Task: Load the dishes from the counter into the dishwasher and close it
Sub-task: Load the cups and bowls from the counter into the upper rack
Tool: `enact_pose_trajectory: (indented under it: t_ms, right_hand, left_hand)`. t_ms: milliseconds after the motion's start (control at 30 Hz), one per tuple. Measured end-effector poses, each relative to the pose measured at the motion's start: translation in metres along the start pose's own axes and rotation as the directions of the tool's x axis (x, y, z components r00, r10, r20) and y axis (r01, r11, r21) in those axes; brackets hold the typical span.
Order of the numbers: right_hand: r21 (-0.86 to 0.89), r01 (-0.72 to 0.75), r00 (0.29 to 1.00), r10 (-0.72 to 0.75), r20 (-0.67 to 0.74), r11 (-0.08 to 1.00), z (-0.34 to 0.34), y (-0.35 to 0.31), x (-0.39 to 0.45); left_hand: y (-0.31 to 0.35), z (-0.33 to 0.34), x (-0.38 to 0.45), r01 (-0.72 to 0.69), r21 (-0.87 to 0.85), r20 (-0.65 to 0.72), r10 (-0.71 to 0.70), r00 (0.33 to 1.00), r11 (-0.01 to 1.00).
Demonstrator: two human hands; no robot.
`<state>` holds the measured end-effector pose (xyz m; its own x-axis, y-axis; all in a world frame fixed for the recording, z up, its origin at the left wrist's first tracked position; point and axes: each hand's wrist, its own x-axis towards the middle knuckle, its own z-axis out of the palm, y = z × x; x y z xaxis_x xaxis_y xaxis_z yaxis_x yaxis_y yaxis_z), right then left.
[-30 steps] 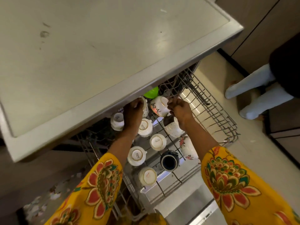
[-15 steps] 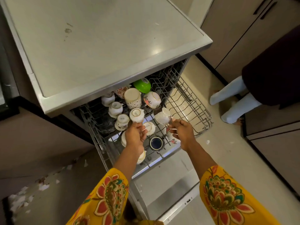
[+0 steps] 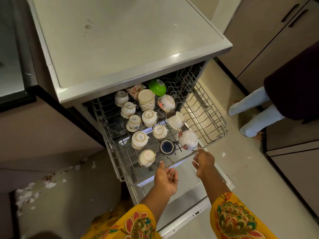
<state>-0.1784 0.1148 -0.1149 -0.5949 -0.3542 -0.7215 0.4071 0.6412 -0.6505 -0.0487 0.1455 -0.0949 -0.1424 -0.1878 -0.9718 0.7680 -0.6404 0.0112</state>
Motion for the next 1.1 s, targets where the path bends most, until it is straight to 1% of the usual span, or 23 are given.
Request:
enact_pose_trajectory:
  t_ms: [67,133,267,367,533,600,767,867,1100]
  right_hand:
    - [-0.035,0.011,1.000,-0.012,-0.003,0.999,-0.003,0.007,0.004]
    - [-0.046,0.006,1.000,-0.006,0.007,0.999,-0.007,0.011,0.007]
    - [-0.022,-0.044,0.995,0.046,0.088,0.999,-0.011,0.016,0.011]
    - [-0.001,-0.069,0.988,0.069,0.138,0.998,-0.008,0.020,0.015]
    - [0.012,-0.081,0.979,0.077,0.190,0.997,0.001,0.025,0.021]
    - [-0.011,-0.076,0.978,0.077,0.194,0.997,0.006,0.028,0.027]
    - [-0.062,-0.082,0.984,0.090,0.154,0.995,0.017,0.026,0.036]
    - [-0.085,-0.088,0.988,0.098,0.119,0.993,0.022,0.024,0.039]
    - [-0.115,-0.095,0.993,0.102,0.059,0.989,0.030,0.019,0.043]
  left_hand:
    - [-0.004,-0.008,0.008,0.015,-0.027,-0.017,-0.016,1.000,1.000]
    - [-0.004,-0.013,0.016,0.000,-0.071,-0.044,-0.003,0.999,0.997]
    - [-0.001,-0.016,0.025,-0.096,-0.166,-0.104,0.080,0.991,0.981]
    - [0.002,-0.016,0.034,-0.133,-0.213,-0.110,0.111,0.988,0.968]
    - [0.012,-0.017,0.055,-0.129,-0.311,-0.122,0.095,0.988,0.942]
    - [0.015,-0.017,0.061,-0.124,-0.341,-0.130,0.084,0.988,0.932]
    - [0.015,-0.020,0.068,-0.106,-0.419,-0.075,0.082,0.994,0.902]
    - [0.015,-0.022,0.070,-0.091,-0.420,-0.067,0.069,0.995,0.903]
    - [0.016,-0.017,0.069,-0.099,-0.446,-0.106,0.057,0.993,0.889]
